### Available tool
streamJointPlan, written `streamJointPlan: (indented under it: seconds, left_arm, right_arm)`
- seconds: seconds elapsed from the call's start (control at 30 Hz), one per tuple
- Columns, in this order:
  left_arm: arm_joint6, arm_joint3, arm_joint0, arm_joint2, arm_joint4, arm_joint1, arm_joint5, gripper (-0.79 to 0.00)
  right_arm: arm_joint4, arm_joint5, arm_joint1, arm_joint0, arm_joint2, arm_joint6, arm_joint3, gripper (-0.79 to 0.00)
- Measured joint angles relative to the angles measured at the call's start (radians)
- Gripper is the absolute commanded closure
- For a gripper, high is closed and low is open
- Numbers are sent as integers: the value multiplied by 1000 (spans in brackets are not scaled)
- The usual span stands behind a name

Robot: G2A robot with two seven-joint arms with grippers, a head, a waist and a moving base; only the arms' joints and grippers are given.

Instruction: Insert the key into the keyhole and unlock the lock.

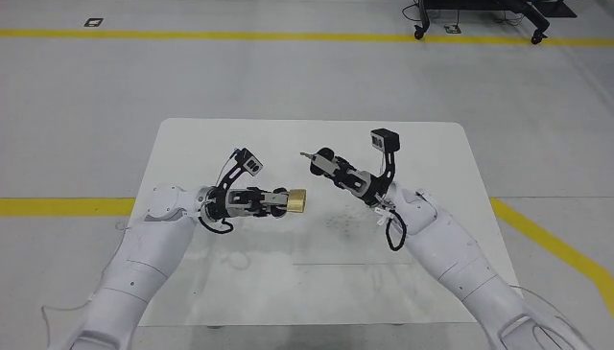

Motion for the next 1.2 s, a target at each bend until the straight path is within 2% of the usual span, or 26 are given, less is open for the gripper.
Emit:
streamJointPlan:
  seconds: [0.23,0.53,0.63,0.87,0.97,1.1,1.17,1.2]
  left_arm:
    - [18,11,7,-16,2,1,-18,0]
    - [30,45,6,-44,-47,-2,-30,0]
    - [40,33,13,-58,-69,-2,-40,0]
    - [44,30,17,-58,-68,-2,-38,0]
    - [133,-4,38,-48,-51,-5,23,0]
    - [292,-46,49,-33,-26,-7,163,0]
    - [332,-80,45,-35,6,-8,187,0]
    - [338,-93,51,-33,13,-9,167,0]
  right_arm:
    - [53,-5,-9,15,-41,95,-6,0]
    - [199,-5,8,-2,-29,327,-55,0]
    - [248,-5,11,-11,-1,344,-50,0]
    - [250,-5,10,-12,1,341,-49,0]
    - [249,-3,10,-13,2,339,-51,0]
    - [226,10,17,-52,34,294,-84,0]
    - [218,0,24,-73,60,277,-91,0]
    - [216,-5,27,-85,74,267,-97,0]
